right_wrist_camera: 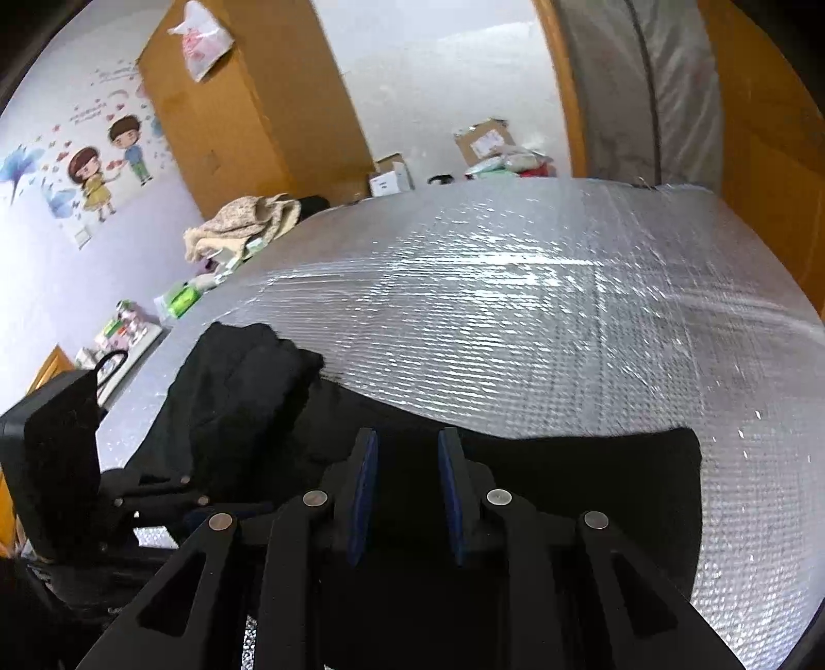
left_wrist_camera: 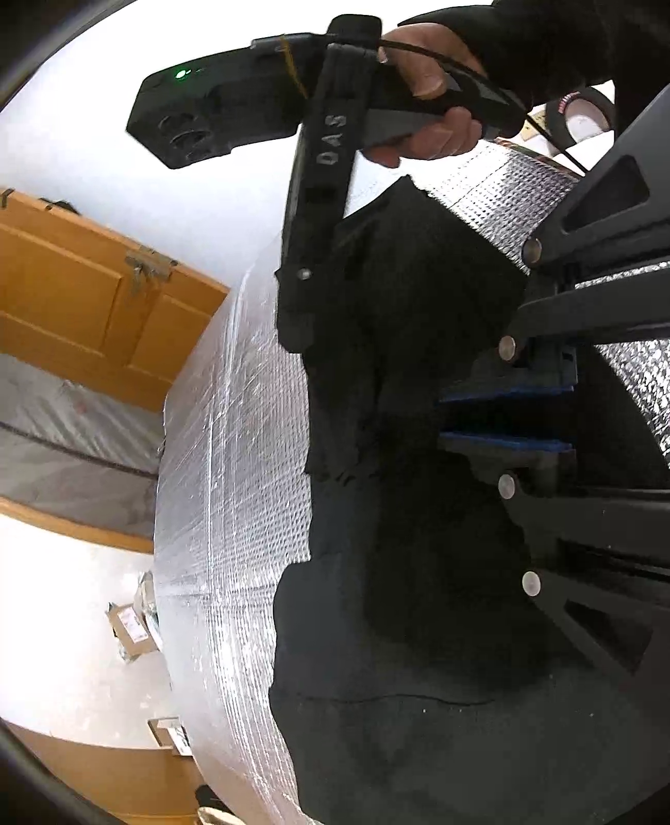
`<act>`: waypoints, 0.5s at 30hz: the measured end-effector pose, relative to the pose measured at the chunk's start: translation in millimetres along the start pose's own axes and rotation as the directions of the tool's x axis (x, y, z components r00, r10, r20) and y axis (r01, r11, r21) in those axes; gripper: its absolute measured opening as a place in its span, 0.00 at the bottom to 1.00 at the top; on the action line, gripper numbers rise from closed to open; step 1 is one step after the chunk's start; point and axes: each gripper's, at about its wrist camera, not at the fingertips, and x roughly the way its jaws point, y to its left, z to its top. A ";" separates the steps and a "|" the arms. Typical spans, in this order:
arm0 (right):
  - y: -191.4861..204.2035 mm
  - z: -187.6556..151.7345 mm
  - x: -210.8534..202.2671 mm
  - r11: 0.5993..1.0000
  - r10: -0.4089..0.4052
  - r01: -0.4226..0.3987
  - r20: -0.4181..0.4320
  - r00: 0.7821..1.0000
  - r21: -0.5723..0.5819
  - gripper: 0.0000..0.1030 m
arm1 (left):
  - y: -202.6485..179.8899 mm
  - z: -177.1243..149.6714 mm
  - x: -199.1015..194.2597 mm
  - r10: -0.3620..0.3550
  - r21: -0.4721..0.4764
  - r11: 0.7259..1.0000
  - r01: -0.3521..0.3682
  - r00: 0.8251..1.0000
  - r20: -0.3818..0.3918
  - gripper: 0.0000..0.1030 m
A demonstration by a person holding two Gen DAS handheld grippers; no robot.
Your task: Fold clothes
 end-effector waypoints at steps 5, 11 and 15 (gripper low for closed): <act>10.0 2.9 17.2 0.998 0.013 -0.017 -0.061 0.998 -0.068 0.25 | -5.6 -0.9 4.6 0.006 0.037 0.999 -0.005 1.000 -0.027 0.16; 14.2 3.8 34.2 0.995 0.007 -0.017 -0.098 0.995 -0.096 0.25 | -5.4 -0.1 -4.5 -0.009 0.034 0.999 0.009 1.000 0.006 0.16; 13.5 4.7 35.9 0.996 0.012 -0.021 -0.098 0.995 -0.091 0.25 | -7.0 0.8 -0.2 0.011 0.053 0.999 -0.011 1.000 -0.007 0.16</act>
